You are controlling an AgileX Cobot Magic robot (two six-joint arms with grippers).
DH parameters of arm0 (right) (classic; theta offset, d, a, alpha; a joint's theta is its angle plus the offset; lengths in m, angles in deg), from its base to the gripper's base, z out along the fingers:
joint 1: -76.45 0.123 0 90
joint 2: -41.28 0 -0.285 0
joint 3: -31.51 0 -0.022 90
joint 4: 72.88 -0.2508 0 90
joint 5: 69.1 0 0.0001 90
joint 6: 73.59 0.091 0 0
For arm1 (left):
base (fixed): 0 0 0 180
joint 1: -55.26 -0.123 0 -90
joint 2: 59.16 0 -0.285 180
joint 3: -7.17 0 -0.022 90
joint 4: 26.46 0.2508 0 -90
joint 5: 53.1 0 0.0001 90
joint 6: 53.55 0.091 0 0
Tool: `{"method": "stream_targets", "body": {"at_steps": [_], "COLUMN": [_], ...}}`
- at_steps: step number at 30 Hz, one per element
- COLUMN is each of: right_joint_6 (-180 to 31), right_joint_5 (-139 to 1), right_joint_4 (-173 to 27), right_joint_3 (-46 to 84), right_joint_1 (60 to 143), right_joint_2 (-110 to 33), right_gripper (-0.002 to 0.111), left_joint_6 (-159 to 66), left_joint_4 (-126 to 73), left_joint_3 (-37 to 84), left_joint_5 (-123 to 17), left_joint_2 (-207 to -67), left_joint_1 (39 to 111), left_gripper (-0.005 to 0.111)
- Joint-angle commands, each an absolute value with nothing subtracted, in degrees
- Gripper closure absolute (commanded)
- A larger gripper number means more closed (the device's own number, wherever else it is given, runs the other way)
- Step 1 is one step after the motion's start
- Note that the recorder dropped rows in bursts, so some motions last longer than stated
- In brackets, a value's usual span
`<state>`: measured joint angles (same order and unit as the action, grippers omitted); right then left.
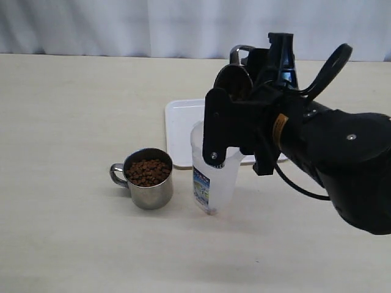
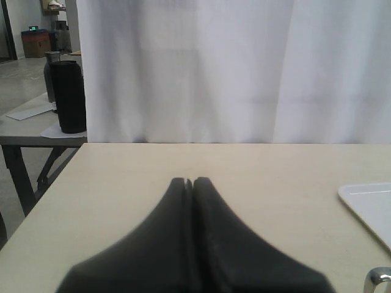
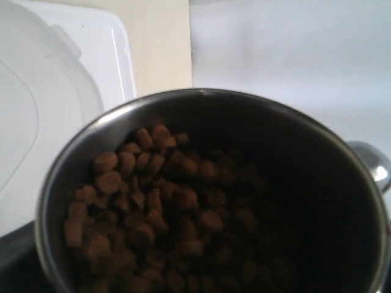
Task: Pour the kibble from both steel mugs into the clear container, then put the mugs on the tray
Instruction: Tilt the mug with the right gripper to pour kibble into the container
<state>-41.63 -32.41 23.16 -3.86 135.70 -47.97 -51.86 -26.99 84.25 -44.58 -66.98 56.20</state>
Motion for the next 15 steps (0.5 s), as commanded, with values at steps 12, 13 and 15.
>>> {"method": "stream_targets", "body": {"at_steps": [12,13,15], "right_joint_6": [-47.18,-47.42,-47.41], "right_joint_5": [-28.58,-28.58,-28.58], "right_joint_4": [27.06,27.06,27.06], "right_joint_3": [-3.83,-3.83,-3.83], "right_joint_1": [135.89,135.89,135.89], "right_joint_2": [-48.93,-48.93,-48.93], "right_gripper": [0.104,0.104,0.104], "left_joint_6": [-51.98,-51.98,-51.98], "left_joint_4": [-27.19,-27.19,-27.19], "left_joint_3": [84.39,84.39,84.39], "left_joint_5": [-44.90,-44.90,-44.90], "left_joint_2": [-66.94,-66.94,-66.94], "left_joint_1": [56.66,56.66,56.66], "left_gripper": [0.107,0.107,0.107]}}
